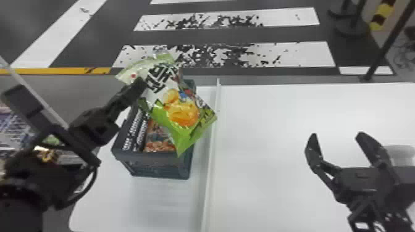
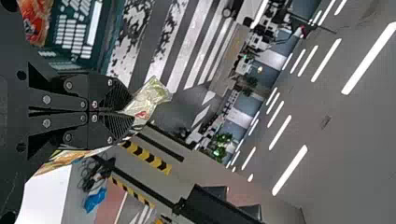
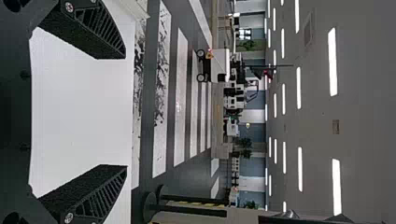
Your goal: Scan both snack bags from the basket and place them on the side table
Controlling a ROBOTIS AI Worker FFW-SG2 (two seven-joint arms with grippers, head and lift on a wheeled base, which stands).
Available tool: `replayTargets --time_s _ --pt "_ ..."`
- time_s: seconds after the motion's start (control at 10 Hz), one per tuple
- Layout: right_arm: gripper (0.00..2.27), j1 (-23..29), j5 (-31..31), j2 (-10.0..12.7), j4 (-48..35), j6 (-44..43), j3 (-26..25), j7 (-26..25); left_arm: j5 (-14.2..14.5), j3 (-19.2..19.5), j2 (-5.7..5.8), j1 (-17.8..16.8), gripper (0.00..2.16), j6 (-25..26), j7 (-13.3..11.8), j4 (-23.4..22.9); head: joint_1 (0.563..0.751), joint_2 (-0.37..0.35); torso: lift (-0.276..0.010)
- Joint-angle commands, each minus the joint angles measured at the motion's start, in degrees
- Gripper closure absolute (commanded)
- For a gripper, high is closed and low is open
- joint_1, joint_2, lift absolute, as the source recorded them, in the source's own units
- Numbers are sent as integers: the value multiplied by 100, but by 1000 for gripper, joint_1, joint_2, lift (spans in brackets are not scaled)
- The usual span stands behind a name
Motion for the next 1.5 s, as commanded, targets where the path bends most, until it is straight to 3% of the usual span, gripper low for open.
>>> replayTargets --time_s 0.0,0.1,0.3,0.4,0.6,0.8,0.9,1.0,1.3,1.4 --pt "87 -8 0 14 1 22 0 4 -163 -780 -15 25 2132 -436 -94 631 695 104 -75" --pt "87 1 0 14 1 22 -18 -5 -769 -1501 -15 7 2132 -1121 -208 1114 695 57 -75" --pt "87 18 -9 14 1 22 -88 -5 -1385 -2556 -15 -257 2132 -2018 -252 2116 695 -24 -75" --pt "87 27 -9 14 1 22 -106 -5 -1587 -2978 -15 -406 2132 -2281 -243 2529 695 -84 -75" --pt "87 18 -9 14 1 22 -106 -5 -1657 -3575 -15 -670 2132 -2703 -287 3224 695 -159 -75" --pt "87 18 -26 14 10 22 -106 -5 -1798 -4032 -15 -1083 2061 -2791 -331 3997 695 -233 -75" --pt "83 27 -26 14 10 22 -106 -5 -2237 -4252 -15 -1206 1308 -2703 -314 4067 695 -261 -75" --pt "83 36 -26 14 10 5 -123 -5 -2694 -4402 -15 -1232 -2 -2598 -305 4059 695 -285 -75" --pt "73 36 -35 14 19 5 -141 -5 -3195 -4287 -15 -977 70 -2615 134 3470 695 -302 -75" --pt "83 36 -44 14 19 5 -141 -5 -3459 -4208 44 -889 70 -2615 442 3180 695 -283 -75"
